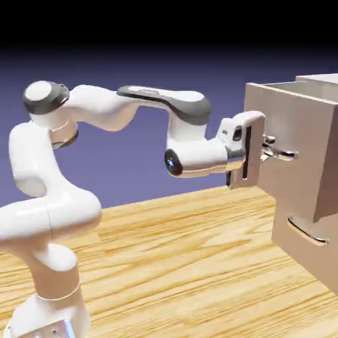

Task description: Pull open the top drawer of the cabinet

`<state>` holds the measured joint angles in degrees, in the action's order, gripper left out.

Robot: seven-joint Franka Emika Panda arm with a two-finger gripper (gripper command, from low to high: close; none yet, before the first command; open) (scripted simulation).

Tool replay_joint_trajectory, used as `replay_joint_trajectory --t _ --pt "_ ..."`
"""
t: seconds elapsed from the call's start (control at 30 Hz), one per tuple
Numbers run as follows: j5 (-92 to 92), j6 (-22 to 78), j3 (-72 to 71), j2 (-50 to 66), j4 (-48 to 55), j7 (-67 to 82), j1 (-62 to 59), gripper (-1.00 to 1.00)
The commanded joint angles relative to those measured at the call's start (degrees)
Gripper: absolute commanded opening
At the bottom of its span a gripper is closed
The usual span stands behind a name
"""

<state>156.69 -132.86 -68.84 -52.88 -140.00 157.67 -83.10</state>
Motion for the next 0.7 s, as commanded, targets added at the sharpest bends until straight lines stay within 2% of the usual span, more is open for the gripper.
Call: replay_joint_trajectory --t 0.0,0.13,0.4,0.57,0.67 --pt "0.3 -0.9 0.3 2.1 0.5 2.0 0.7 -1.00" --pt "-0.1 -3.5 3.4 7.8 0.0 7.9 5.0 -1.00" --pt "-0.7 3.5 1.0 -8.8 -4.7 -7.8 0.6 -1.00" --pt "-2.2 0.7 6.5 -2.6 -7.7 -0.8 8.0 -1.00" --pt "-2.8 3.0 6.5 -8.2 -10.5 -5.6 7.8 -1.00"
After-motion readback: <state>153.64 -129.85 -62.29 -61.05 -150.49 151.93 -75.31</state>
